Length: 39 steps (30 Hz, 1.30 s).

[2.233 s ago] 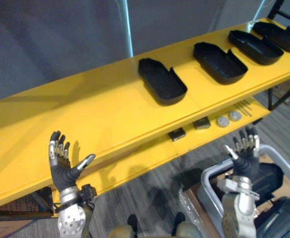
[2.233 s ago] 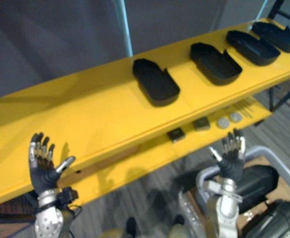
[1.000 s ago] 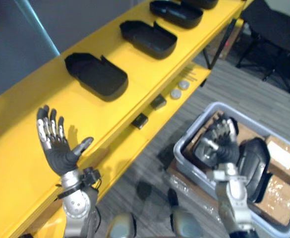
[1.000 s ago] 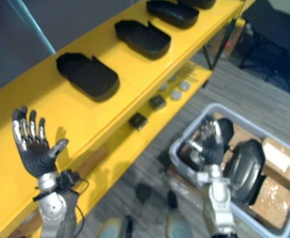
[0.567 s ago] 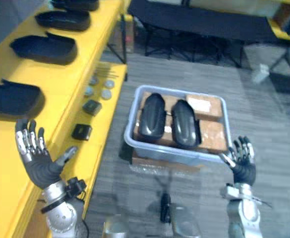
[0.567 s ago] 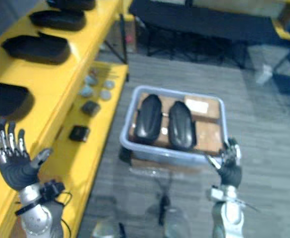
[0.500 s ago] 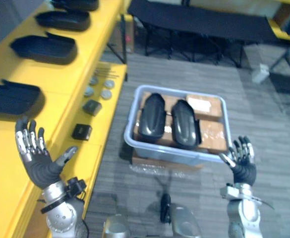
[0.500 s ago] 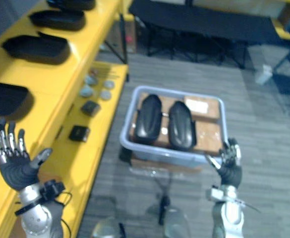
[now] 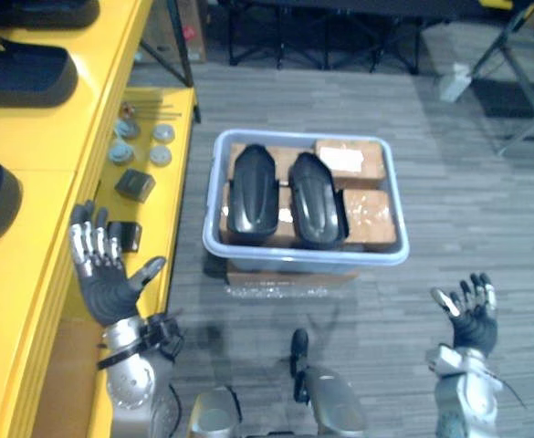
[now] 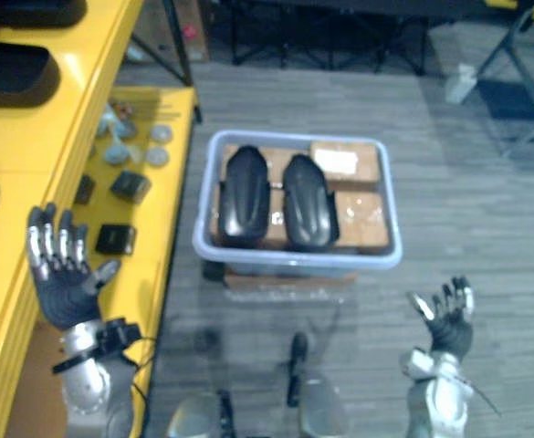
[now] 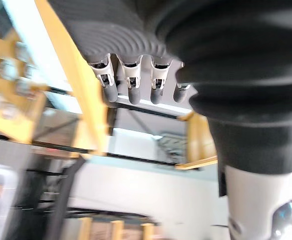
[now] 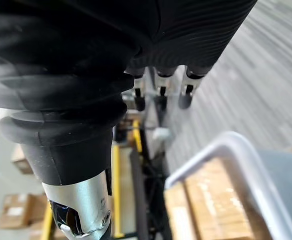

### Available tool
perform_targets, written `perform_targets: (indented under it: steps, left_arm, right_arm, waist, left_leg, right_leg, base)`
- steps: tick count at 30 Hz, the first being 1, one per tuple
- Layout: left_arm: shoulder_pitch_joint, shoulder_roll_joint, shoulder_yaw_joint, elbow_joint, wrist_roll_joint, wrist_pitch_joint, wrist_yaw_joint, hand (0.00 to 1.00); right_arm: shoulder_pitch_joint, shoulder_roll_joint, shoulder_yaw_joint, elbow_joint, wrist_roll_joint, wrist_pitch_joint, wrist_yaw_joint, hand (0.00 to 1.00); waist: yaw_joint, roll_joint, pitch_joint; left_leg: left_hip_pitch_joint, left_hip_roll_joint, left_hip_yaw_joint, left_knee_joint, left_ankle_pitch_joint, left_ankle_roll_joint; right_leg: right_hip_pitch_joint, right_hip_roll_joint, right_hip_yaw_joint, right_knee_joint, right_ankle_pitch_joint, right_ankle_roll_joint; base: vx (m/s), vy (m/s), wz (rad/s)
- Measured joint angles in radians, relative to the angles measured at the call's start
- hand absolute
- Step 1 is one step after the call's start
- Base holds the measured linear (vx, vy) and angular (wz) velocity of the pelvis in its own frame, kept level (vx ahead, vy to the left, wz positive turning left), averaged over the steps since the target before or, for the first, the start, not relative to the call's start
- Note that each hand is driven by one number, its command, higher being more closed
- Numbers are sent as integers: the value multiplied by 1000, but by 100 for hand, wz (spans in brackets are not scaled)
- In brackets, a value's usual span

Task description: Walk over and take plastic housings, then place them on the shelf

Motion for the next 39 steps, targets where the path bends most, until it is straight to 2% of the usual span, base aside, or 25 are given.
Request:
perform_targets:
  steps: [2,4,5,7,9,10,12,13,15,17,18,20,21,23,24,25,28,31,36,37,39]
  left_arm:
    - [-30,31,-52,68,4,29,-19,0]
    - [-89,57,-126,184,12,77,-44,0]
    - [-102,60,-144,212,15,92,-50,0]
    - [-136,59,-184,297,16,131,-70,0]
    - [-169,58,-231,407,20,176,-87,0]
    - [-185,57,-266,482,43,199,-91,0]
    - [-189,54,-303,558,56,214,-103,0]
    - [-188,51,-329,602,56,215,-106,0]
    - [-182,51,-352,645,56,216,-105,0]
    - [-176,50,-380,714,54,217,-101,0]
    - [-170,49,-383,729,53,217,-99,0]
    - [-147,47,-404,768,52,216,-83,0]
    - [-141,48,-406,774,52,216,-82,0]
    - [-134,48,-410,779,44,196,-75,0]
    - [-134,47,-411,780,43,191,-70,0]
    - [-134,44,-415,788,43,183,-63,0]
    - [-132,20,-416,815,42,157,-36,0]
    - [-132,14,-444,832,42,146,-27,0]
    - [-130,-18,-475,848,33,128,-21,0]
    - [-131,-19,-478,848,32,122,-11,0]
    - [-131,-19,-480,849,22,116,-5,0]
  right_arm:
    - [-98,-31,1,101,1,-1,-32,0]
    - [-279,-98,2,266,16,-1,-105,0]
    - [-329,-117,4,305,16,-1,-127,0]
    - [-464,-183,15,407,29,-1,-161,0]
    - [-632,-283,51,525,60,7,-175,0]
    - [-735,-349,78,596,77,16,-176,0]
    - [-835,-415,115,662,85,35,-186,0]
    - [-897,-458,148,702,85,45,-195,0]
    - [-967,-493,179,745,84,57,-211,0]
    - [-1042,-533,190,801,83,98,-242,0]
    - [-1056,-542,199,814,82,111,-247,0]
    - [-1080,-578,217,838,72,165,-265,0]
    - [-1083,-581,217,847,70,177,-267,0]
    - [-1088,-603,218,879,50,239,-291,0]
    - [-1094,-606,217,895,44,254,-300,0]
    - [-1106,-617,218,919,32,288,-318,0]
    - [-1124,-658,215,937,3,347,-373,0]
    - [-1127,-672,214,948,-17,381,-411,0]
    - [-1127,-687,215,967,-60,485,-388,0]
    - [-1127,-689,217,969,-83,502,-371,100]
    - [-1128,-702,228,974,-112,521,-329,100]
  waist:
    - [6,0,9]
    - [27,2,15]
    - [28,3,17]
    - [35,18,26]
    - [62,43,40]
    - [74,70,54]
    - [104,98,68]
    - [114,123,80]
    - [129,143,87]
    - [161,173,99]
    - [165,178,100]
    - [168,196,98]
    - [168,196,97]
    - [176,197,97]
    - [178,199,95]
    - [182,206,91]
    - [188,230,75]
    - [187,248,62]
    - [188,266,49]
    - [189,266,49]
    - [191,267,49]
  left_leg:
    - [-33,-12,-9,7,2,4]
    - [-78,-33,-12,12,9,15]
    - [-90,-39,-18,16,10,16]
    - [-125,-52,-49,40,10,17]
    - [-175,-65,-88,72,7,20]
    - [-206,-73,-120,96,5,24]
    - [-231,-78,-131,110,3,27]
    - [-252,-81,-152,131,1,30]
    - [-281,-91,-167,144,1,30]
    - [-314,-98,-176,173,-3,37]
    - [-324,-100,-177,177,-3,37]
    - [-359,-113,-194,202,-5,41]
    - [-365,-115,-196,206,-4,41]
    - [-382,-121,-200,214,-1,47]
    - [-384,-121,-200,216,-1,47]
    - [-391,-120,-200,220,-1,47]
    - [-411,-120,-200,223,1,46]
    - [-411,-116,-201,220,3,43]
    - [-412,-115,-203,219,3,42]
    - [-414,-116,-202,219,3,42]
    - [-415,-117,-202,220,3,42]
  right_leg:
    - [-3,-8,-6,-52,32,-1]
    - [-19,-24,-12,-99,65,-3]
    - [-24,-30,-19,-106,80,-2]
    - [-38,-40,-29,-109,100,1]
    - [-68,-49,-35,-106,115,10]
    - [-84,-55,-56,-90,118,11]
    - [-105,-62,-61,-72,118,11]
    - [-115,-67,-77,-58,116,10]
    - [-145,-78,-83,-32,111,5]
    - [-176,-87,-89,3,106,3]
    - [-185,-92,-91,11,103,1]
    - [-210,-109,-111,35,95,-4]
    - [-214,-112,-113,40,93,-6]
    - [-228,-123,-129,51,74,-16]
    - [-230,-126,-135,53,72,-14]
    - [-236,-127,-139,61,67,-17]
    - [-262,-132,-142,77,66,-19]
    - [-268,-129,-146,83,65,-17]
    - [-285,-133,-145,116,44,-14]
    - [-293,-137,-143,129,38,-16]
    - [-296,-140,-145,137,33,-16]
  base:
    - [-75,52,4]
    - [-91,87,5]
    - [-86,116,24]
    - [-91,137,23]
    - [-104,143,23]
    - [-93,131,32]
    - [-97,137,26]
    - [-105,137,24]
    - [-126,134,22]
    - [-159,130,11]
    - [-160,103,16]
    - [-159,94,21]
    - [-153,82,17]
    - [-150,57,9]
    - [-141,37,1]
    - [-124,26,0]
    - [-107,21,0]
    - [-61,6,-2]
    - [-58,1,0]
    - [-94,-9,1]
    - [-86,-15,1]
